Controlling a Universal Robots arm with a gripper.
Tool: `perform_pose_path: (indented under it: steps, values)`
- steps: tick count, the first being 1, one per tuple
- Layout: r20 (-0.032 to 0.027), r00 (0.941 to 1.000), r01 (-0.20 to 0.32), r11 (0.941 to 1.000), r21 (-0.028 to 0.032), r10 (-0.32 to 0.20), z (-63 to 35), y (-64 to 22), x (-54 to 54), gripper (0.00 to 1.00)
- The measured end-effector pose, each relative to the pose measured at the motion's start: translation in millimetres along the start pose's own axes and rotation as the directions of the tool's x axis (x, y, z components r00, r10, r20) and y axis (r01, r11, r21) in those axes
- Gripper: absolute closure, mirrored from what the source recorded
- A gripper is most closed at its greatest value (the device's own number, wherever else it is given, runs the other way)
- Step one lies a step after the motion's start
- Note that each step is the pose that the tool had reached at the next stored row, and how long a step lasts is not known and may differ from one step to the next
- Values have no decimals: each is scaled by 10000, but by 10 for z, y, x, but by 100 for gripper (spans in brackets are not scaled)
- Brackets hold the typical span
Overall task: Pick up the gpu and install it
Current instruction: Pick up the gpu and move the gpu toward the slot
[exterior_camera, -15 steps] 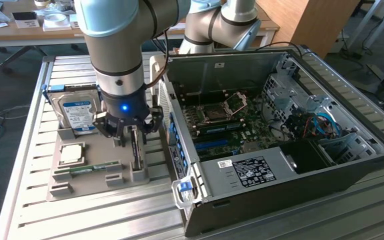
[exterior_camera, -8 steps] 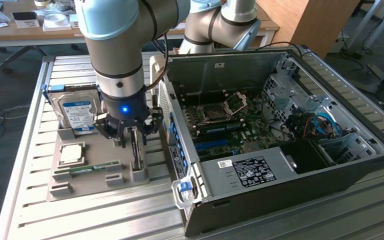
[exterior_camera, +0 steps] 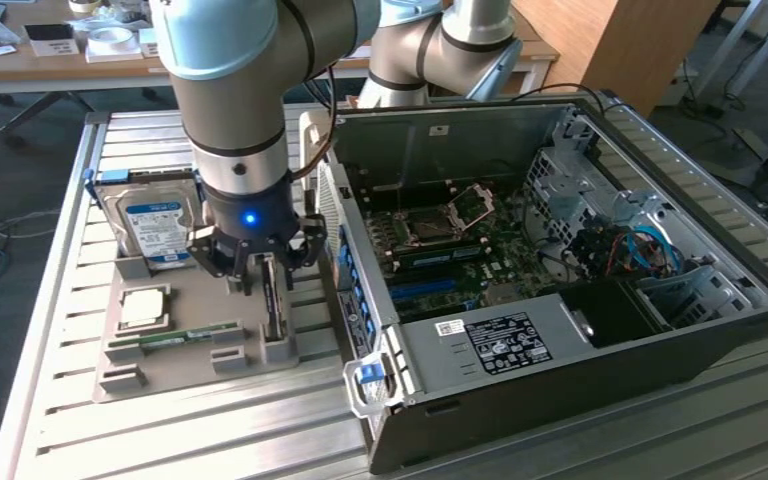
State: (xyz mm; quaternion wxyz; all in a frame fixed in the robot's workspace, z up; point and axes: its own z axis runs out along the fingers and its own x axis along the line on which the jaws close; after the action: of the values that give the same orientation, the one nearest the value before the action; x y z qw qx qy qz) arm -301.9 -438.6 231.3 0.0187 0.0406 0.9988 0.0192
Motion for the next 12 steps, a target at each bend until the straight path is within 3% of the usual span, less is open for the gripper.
perform_pose_path:
  steps: [12]
  values:
    - [-3, 10000, 0, 10000, 0, 0, 1, 1, -19, 47]
